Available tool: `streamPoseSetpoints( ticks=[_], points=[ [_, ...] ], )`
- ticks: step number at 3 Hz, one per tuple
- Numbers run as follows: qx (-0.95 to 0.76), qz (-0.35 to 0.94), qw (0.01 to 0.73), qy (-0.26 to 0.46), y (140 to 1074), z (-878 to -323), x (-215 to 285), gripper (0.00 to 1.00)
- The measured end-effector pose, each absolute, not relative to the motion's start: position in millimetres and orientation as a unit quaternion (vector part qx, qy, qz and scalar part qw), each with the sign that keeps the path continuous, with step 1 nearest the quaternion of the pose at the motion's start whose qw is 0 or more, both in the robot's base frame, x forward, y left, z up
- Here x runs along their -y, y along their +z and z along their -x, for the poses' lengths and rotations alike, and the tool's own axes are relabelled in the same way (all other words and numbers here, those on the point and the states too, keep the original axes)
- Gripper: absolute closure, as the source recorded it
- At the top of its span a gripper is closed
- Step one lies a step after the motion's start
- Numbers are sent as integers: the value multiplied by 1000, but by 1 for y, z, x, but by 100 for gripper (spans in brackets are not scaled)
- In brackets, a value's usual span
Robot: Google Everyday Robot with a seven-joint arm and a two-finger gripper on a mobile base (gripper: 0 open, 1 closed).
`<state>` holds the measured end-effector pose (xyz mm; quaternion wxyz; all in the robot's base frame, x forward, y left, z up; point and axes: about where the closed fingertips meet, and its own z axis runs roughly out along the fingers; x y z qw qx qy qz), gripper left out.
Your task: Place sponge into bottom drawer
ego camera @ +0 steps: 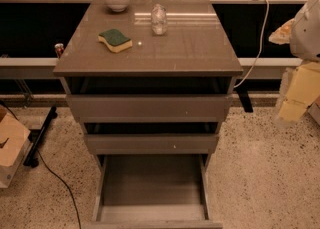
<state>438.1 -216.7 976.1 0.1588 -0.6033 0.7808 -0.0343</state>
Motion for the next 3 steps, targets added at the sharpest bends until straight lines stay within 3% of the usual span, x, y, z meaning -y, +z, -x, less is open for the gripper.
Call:
streamPoseSetpoints(
  ticks=[1,3],
  points=[
    [-781,603,159,-34,976,-438,217,0],
    [-774,593,223,7,965,-471,167,0]
  ],
)
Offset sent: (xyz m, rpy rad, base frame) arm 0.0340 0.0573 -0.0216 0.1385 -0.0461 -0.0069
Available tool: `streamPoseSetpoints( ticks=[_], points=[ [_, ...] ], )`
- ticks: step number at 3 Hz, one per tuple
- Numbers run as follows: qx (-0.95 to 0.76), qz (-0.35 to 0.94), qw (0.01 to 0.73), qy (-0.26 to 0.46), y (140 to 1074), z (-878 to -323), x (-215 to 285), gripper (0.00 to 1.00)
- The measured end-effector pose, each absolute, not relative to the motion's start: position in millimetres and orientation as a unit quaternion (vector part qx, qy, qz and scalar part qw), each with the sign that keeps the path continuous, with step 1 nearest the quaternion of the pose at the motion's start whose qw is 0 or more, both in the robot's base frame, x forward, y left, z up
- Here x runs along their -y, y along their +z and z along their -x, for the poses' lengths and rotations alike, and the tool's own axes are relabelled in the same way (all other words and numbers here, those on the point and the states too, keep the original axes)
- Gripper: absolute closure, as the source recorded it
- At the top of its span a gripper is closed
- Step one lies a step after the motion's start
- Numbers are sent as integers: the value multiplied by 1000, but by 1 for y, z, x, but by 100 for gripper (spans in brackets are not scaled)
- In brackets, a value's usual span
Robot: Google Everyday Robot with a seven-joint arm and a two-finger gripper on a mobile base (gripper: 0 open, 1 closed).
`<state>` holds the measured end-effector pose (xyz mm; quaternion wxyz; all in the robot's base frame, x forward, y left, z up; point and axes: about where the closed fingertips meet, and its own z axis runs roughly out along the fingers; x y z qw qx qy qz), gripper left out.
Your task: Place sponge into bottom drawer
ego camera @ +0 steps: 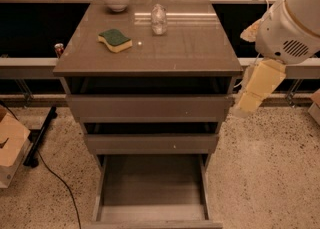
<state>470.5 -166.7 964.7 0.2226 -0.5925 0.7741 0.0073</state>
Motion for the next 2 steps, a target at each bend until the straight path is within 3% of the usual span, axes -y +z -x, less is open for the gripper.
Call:
streamPoseSetpoints(
  ticks=[1,2],
  points=[
    [-774,591,227,10,958,-470,158,0],
    [-739,617,266,42,946,-492,106,0]
  ],
)
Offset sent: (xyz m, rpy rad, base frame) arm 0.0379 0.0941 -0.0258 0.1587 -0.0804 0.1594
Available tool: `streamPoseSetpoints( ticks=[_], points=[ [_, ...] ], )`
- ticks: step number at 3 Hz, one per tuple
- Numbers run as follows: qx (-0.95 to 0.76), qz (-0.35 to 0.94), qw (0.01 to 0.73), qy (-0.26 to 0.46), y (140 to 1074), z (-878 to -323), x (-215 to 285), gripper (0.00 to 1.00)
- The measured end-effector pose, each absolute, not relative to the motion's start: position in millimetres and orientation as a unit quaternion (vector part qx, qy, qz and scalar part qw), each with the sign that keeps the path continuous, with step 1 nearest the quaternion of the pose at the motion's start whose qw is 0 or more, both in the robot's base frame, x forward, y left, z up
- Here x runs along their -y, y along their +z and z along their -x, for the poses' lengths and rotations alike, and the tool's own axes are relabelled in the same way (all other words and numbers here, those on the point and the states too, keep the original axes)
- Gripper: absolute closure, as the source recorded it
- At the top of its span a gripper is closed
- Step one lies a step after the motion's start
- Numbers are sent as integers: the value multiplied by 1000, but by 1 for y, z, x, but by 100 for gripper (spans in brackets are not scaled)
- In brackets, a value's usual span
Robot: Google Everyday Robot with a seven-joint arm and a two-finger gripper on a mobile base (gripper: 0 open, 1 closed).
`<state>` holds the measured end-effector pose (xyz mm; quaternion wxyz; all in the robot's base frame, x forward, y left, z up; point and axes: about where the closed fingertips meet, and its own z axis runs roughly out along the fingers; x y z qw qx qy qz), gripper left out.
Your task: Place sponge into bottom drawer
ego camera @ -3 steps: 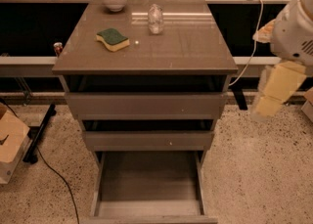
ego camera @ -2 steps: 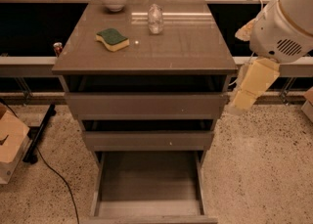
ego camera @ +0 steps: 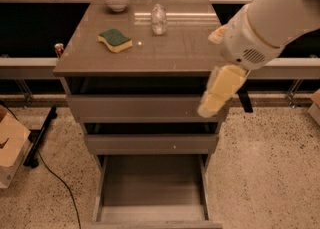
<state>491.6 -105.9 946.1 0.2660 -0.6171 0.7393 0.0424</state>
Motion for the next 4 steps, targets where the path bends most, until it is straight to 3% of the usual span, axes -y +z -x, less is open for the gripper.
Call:
streamPoseSetpoints(
  ticks=[2,4],
  points=[
    [-694,627,337,108,930,-550,18,0],
    [-686,619,357,137,923,-574,-6,0]
  ],
)
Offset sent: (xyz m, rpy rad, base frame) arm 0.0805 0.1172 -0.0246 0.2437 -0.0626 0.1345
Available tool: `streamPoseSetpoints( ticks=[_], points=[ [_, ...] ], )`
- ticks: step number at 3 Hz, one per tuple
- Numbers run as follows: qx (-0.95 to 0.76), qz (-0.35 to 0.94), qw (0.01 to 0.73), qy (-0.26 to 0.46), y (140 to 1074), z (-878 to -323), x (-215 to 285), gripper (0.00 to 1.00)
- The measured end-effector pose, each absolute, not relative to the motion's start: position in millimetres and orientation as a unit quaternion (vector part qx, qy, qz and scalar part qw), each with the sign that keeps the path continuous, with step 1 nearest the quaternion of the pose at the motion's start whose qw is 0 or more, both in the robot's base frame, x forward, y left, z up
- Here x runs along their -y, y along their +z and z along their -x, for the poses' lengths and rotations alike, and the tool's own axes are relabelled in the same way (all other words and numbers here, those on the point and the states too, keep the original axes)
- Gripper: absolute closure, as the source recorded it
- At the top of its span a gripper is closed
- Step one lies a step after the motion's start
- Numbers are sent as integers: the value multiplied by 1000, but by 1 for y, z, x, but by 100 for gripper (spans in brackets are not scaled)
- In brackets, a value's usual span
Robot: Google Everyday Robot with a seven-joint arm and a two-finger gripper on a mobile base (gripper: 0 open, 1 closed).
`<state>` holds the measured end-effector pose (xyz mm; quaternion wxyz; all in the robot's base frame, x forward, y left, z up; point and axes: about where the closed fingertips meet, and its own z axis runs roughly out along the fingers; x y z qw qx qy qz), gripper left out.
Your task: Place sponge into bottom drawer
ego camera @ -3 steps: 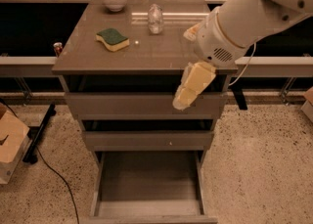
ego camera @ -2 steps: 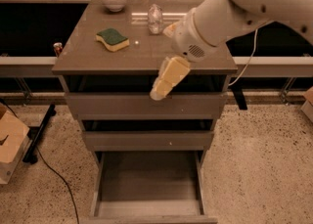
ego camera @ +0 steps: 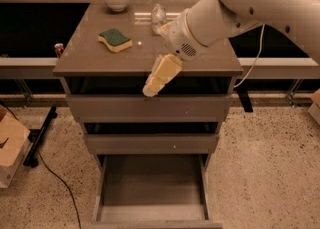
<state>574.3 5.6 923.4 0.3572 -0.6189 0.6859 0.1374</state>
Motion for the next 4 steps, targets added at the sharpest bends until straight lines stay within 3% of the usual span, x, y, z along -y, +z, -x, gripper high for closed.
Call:
streamPoseSetpoints(
  ticks=[4],
  points=[
    [-698,520,464,166,896,-716,-88,0]
  ],
)
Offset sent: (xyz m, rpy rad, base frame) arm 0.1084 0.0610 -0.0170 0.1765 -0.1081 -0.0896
